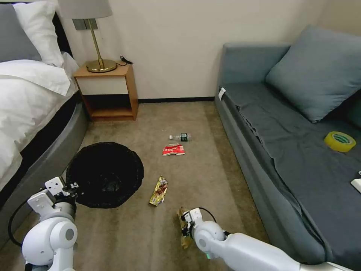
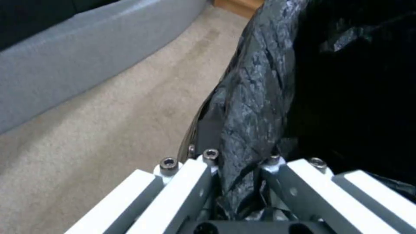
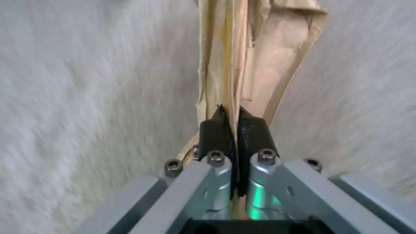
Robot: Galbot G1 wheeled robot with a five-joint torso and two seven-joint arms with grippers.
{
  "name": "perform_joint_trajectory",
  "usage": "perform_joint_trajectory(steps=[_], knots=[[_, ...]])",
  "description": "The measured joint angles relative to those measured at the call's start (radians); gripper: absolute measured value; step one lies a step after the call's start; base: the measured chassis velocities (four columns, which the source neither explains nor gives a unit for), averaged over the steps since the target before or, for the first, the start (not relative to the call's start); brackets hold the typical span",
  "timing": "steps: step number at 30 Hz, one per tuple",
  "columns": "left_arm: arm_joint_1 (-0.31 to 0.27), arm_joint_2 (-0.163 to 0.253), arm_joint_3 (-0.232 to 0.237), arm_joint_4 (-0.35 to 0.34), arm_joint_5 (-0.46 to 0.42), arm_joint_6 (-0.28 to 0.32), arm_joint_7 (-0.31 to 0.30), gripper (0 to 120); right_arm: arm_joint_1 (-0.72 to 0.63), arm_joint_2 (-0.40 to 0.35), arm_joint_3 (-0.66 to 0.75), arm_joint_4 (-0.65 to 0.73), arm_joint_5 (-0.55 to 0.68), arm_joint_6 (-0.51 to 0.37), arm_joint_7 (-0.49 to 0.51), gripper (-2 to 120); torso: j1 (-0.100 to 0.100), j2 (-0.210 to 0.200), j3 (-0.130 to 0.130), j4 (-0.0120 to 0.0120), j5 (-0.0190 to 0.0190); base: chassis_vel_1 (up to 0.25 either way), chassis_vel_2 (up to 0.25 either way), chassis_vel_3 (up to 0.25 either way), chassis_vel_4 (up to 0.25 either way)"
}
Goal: Pick up the trash bin, then pick up the garbage on the floor and place it into the trash bin.
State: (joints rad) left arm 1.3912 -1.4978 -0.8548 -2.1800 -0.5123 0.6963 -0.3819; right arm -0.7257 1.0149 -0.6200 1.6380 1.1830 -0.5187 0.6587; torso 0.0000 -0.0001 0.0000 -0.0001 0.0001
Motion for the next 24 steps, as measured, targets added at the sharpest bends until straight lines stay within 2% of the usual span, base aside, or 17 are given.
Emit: perform_joint_trajectory(steps=[6,11,15,18,24], knots=[[0.015,0.003,0.003,0.001,-0.002,0.001,0.000,2,-0.041,-0.068,0.118,0.118,-0.006,0.021,-0.014,0,0.000,0.000,0.000,0.0000,-0.0002,0.000,0.000,0.000,0.000],[0.019,0.007,0.007,0.008,-0.001,0.001,-0.001,2,-0.061,-0.082,0.165,0.169,-0.031,0.055,-0.026,0,0.000,0.000,0.000,-0.0001,0.0000,0.000,0.000,0.000,0.000],[0.023,0.003,0.020,0.017,0.000,0.001,-0.001,2,-0.015,-0.086,0.189,0.221,-0.027,0.085,-0.033,0,0.000,0.000,0.000,-0.0001,-0.0001,0.000,0.000,0.000,0.000],[0.028,0.000,0.031,0.022,0.003,0.001,-0.001,2,0.026,-0.083,0.197,0.260,-0.005,0.103,-0.036,0,0.000,0.000,0.000,0.0000,-0.0002,0.000,0.000,0.000,0.000],[0.029,-0.010,0.048,0.035,0.013,0.003,-0.002,2,0.156,0.001,0.183,0.372,0.096,0.150,-0.023,0,0.000,0.000,0.000,0.0002,-0.0002,0.000,0.000,0.000,0.000]])
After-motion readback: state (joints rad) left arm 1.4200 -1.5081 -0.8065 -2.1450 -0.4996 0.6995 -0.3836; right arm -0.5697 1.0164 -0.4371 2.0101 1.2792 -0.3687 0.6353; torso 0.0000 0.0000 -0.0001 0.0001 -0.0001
